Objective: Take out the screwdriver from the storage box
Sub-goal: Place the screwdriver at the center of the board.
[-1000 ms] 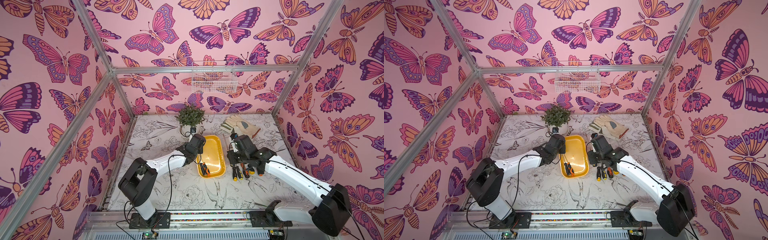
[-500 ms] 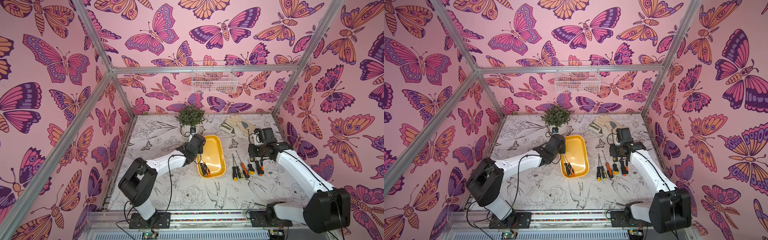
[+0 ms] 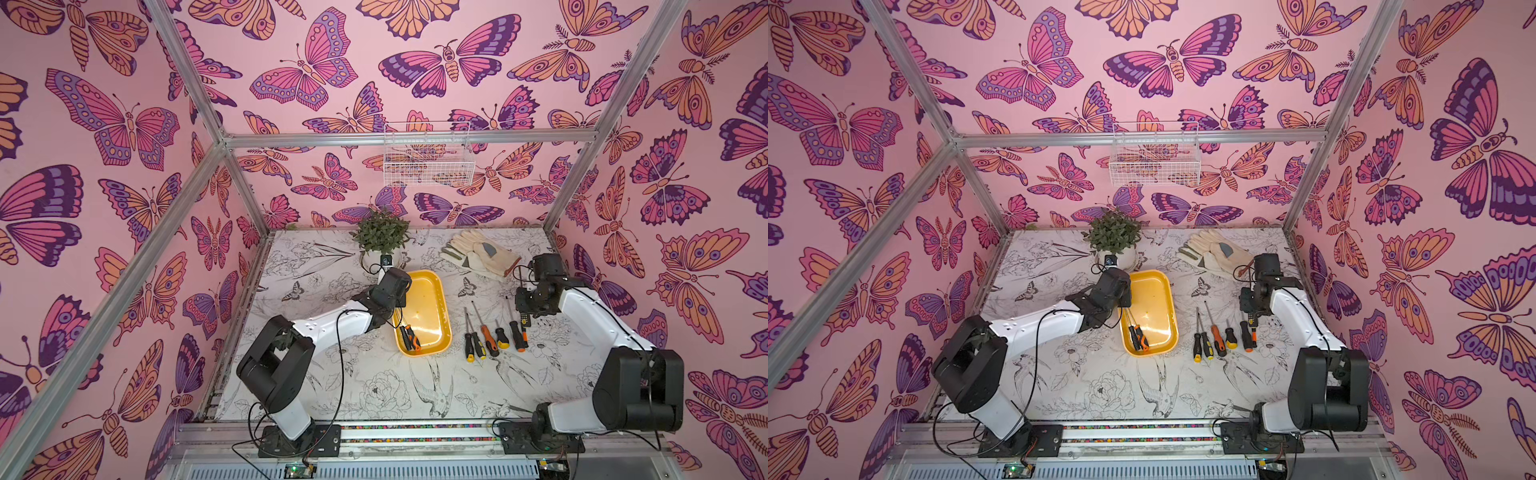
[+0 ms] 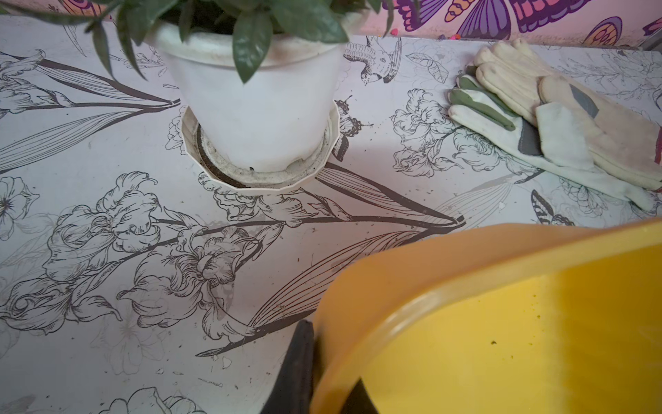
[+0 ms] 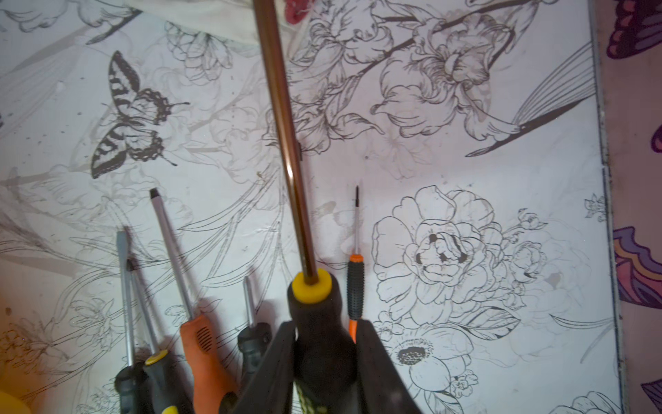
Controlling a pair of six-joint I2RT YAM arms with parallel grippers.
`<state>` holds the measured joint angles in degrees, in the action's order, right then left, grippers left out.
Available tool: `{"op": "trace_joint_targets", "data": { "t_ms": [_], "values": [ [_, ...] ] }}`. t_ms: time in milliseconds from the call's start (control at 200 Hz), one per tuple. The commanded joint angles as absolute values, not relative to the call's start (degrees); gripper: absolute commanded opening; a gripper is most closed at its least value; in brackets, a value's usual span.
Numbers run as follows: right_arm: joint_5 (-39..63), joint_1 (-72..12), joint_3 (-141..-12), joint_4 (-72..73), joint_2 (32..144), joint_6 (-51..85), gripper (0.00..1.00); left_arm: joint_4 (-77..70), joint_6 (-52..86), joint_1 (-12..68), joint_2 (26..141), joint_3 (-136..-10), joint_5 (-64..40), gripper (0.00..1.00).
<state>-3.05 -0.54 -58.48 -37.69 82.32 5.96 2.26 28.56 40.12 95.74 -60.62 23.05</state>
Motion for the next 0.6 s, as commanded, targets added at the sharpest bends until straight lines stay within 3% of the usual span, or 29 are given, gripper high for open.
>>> {"op": "trace_joint_targets", "data": {
  "t_ms": [0, 596],
  "values": [
    [-4.73, 1.53, -58.60, -37.74, 83.45, 5.35, 0.00, 2.52, 28.52, 39.73, 95.70, -61.70, 21.98, 0.00],
    [-5.77, 7.99, -58.17, -36.91, 92.00, 5.27, 0.00, 2.34, 28.04, 39.73, 95.41, -61.43, 21.52, 0.00]
  ]
}}
